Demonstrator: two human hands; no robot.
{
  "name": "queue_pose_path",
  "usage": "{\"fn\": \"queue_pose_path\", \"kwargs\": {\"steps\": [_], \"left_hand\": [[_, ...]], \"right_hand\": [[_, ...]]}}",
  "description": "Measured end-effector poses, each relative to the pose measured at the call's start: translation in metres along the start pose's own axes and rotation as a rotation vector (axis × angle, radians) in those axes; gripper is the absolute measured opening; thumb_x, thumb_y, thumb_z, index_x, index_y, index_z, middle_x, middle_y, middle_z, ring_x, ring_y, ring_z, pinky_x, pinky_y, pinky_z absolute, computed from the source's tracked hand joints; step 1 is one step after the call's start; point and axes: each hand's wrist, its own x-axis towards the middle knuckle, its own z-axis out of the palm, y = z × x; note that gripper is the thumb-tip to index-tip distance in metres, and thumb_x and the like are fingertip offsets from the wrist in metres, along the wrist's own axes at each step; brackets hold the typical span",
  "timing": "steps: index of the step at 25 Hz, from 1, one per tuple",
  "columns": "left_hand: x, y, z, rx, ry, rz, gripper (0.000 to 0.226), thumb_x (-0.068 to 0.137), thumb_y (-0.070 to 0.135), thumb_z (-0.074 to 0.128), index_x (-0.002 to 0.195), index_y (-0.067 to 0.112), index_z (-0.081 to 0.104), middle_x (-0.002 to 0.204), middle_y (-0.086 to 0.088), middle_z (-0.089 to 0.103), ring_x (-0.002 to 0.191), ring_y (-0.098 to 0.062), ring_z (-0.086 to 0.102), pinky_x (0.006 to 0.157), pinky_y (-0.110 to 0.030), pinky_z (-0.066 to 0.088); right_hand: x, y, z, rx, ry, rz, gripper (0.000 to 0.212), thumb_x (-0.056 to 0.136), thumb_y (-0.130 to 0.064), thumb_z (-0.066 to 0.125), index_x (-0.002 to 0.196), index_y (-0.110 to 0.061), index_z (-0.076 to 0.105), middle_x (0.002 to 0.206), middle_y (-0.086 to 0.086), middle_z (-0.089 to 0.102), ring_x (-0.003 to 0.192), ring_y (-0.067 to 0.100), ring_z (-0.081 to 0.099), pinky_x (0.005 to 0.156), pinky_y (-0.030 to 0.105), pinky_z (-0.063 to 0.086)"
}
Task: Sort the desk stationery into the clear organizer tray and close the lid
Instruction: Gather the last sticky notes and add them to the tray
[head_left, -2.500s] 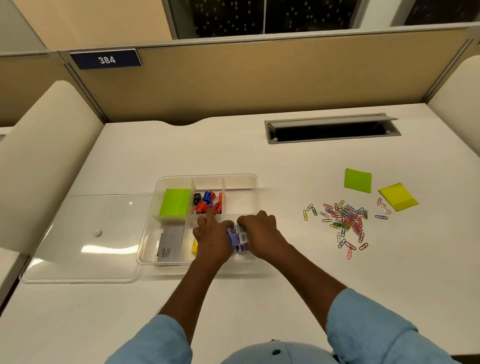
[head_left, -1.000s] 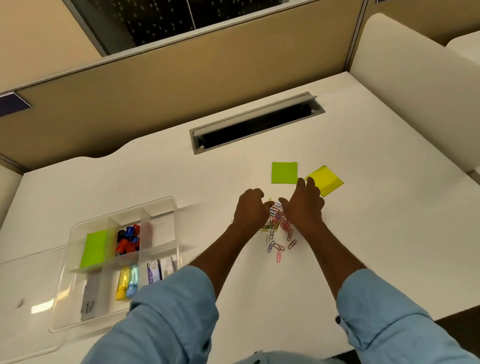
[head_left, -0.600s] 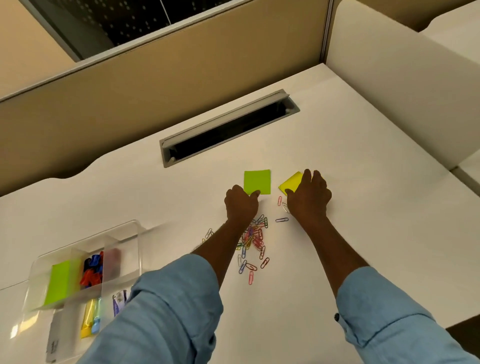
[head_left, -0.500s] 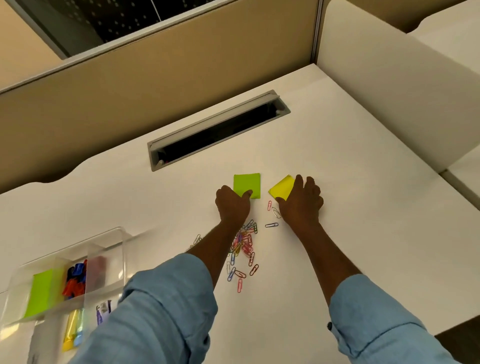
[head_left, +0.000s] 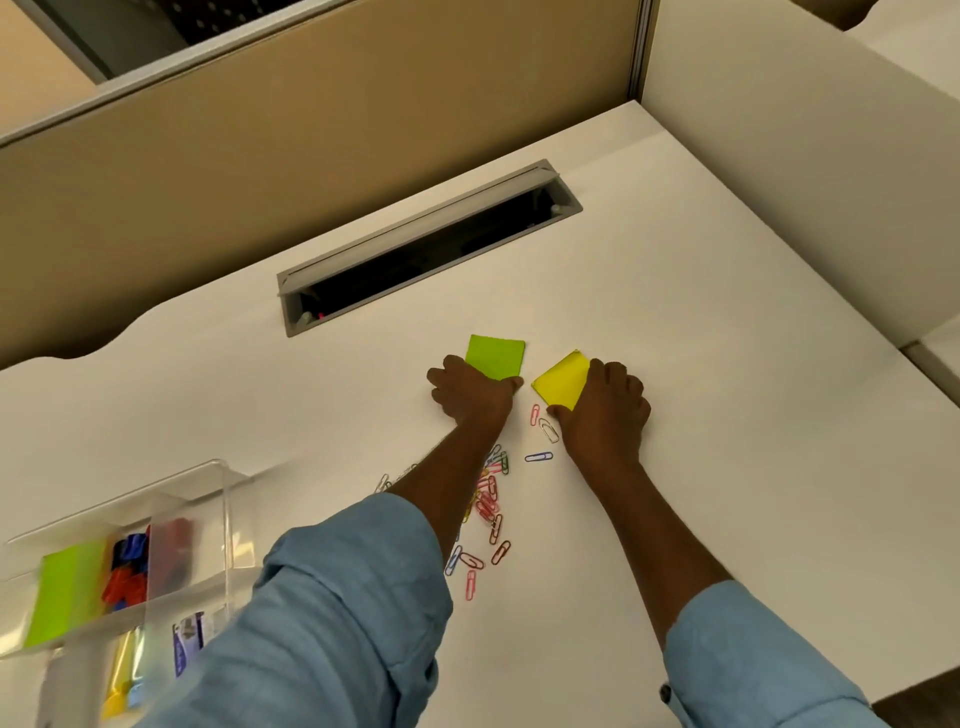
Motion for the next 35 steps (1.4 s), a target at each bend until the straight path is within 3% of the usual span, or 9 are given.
{"fn": "queue_pose_path", "kwargs": {"steps": [3, 6, 10, 14, 20, 23, 26, 31, 35], "left_hand": [[0.004, 0.0, -0.003, -0.056, -0.038, -0.063, 0.083, 0.056, 0.034, 0.088, 0.12, 0.007, 0.042, 0.129, -0.015, 0.038, 0.119, -0.033, 0.044, 0.097, -0.043, 0.044], [0.011, -0.011, -0.008, -0.1, -0.043, 0.018, 0.057, 0.066, 0.027, 0.083, 0.111, 0.004, 0.056, 0.118, -0.017, 0.053, 0.113, -0.032, 0.051, 0.096, -0.042, 0.046], [0.006, -0.024, -0.025, -0.212, -0.049, 0.07, 0.019, 0.082, 0.023, 0.068, 0.088, 0.004, 0.066, 0.094, -0.016, 0.069, 0.092, -0.031, 0.062, 0.077, -0.034, 0.047], [-0.014, -0.034, -0.048, -0.312, -0.114, 0.087, 0.018, 0.085, 0.021, 0.064, 0.073, 0.01, 0.057, 0.073, -0.009, 0.057, 0.072, -0.025, 0.053, 0.065, -0.033, 0.041], [-0.067, -0.05, -0.102, -0.532, -0.189, 0.118, 0.023, 0.093, 0.017, 0.053, 0.07, 0.016, 0.055, 0.079, -0.012, 0.056, 0.066, -0.021, 0.05, 0.059, -0.03, 0.04], [-0.094, -0.06, -0.128, -0.605, -0.221, 0.118, 0.012, 0.091, 0.015, 0.057, 0.082, 0.011, 0.064, 0.073, -0.007, 0.059, 0.057, -0.015, 0.048, 0.05, -0.026, 0.038], [-0.116, -0.069, -0.154, -0.64, -0.211, 0.159, 0.01, 0.088, 0.015, 0.063, 0.09, 0.008, 0.069, 0.073, -0.004, 0.064, 0.058, -0.014, 0.052, 0.049, -0.021, 0.042], [-0.148, -0.084, -0.19, -0.726, -0.104, 0.203, 0.007, 0.086, 0.013, 0.065, 0.081, 0.013, 0.07, 0.077, -0.009, 0.069, 0.064, -0.017, 0.06, 0.056, -0.026, 0.049], [-0.172, -0.105, -0.211, -0.891, 0.005, 0.152, 0.005, 0.082, 0.011, 0.068, 0.081, 0.013, 0.073, 0.089, -0.014, 0.073, 0.078, -0.025, 0.069, 0.063, -0.031, 0.058]], "right_hand": [[0.002, -0.007, -0.004, -0.005, -0.051, 0.09, 0.071, 0.068, -0.037, 0.081, 0.123, -0.011, 0.044, 0.125, 0.012, 0.044, 0.117, 0.032, 0.042, 0.092, 0.043, 0.037], [0.008, -0.01, -0.014, 0.084, -0.125, 0.229, 0.074, 0.062, -0.035, 0.086, 0.117, -0.007, 0.046, 0.126, 0.015, 0.038, 0.117, 0.035, 0.042, 0.092, 0.044, 0.04], [0.001, -0.008, -0.023, 0.28, -0.074, 0.185, 0.04, 0.08, -0.009, 0.071, 0.112, 0.0, 0.048, 0.125, 0.019, 0.039, 0.11, 0.041, 0.049, 0.086, 0.043, 0.045], [-0.017, -0.008, -0.041, 0.408, 0.007, 0.16, 0.024, 0.088, 0.002, 0.046, 0.112, -0.001, 0.046, 0.115, 0.018, 0.059, 0.105, 0.038, 0.057, 0.08, 0.038, 0.045], [-0.044, -0.012, -0.069, 0.552, 0.039, 0.132, 0.023, 0.096, -0.006, 0.038, 0.119, -0.003, 0.043, 0.111, 0.024, 0.059, 0.101, 0.04, 0.056, 0.075, 0.037, 0.041], [-0.061, -0.031, -0.078, 0.746, -0.038, 0.093, 0.031, 0.096, -0.005, 0.037, 0.126, -0.009, 0.045, 0.12, 0.02, 0.055, 0.105, 0.038, 0.052, 0.086, 0.044, 0.049], [-0.084, -0.058, -0.089, 0.991, -0.218, 0.08, 0.04, 0.093, -0.002, 0.033, 0.127, -0.02, 0.046, 0.118, 0.013, 0.051, 0.102, 0.033, 0.054, 0.081, 0.058, 0.054], [-0.129, -0.091, -0.113, 1.281, -0.507, 0.083, 0.03, 0.097, -0.003, 0.034, 0.114, -0.02, 0.051, 0.114, 0.011, 0.056, 0.1, 0.034, 0.061, 0.066, 0.041, 0.059], [-0.178, -0.113, -0.119, 1.397, -0.616, 0.017, 0.021, 0.102, -0.026, 0.037, 0.097, -0.024, 0.057, 0.104, 0.007, 0.061, 0.092, 0.027, 0.064, 0.061, 0.035, 0.059]]}}
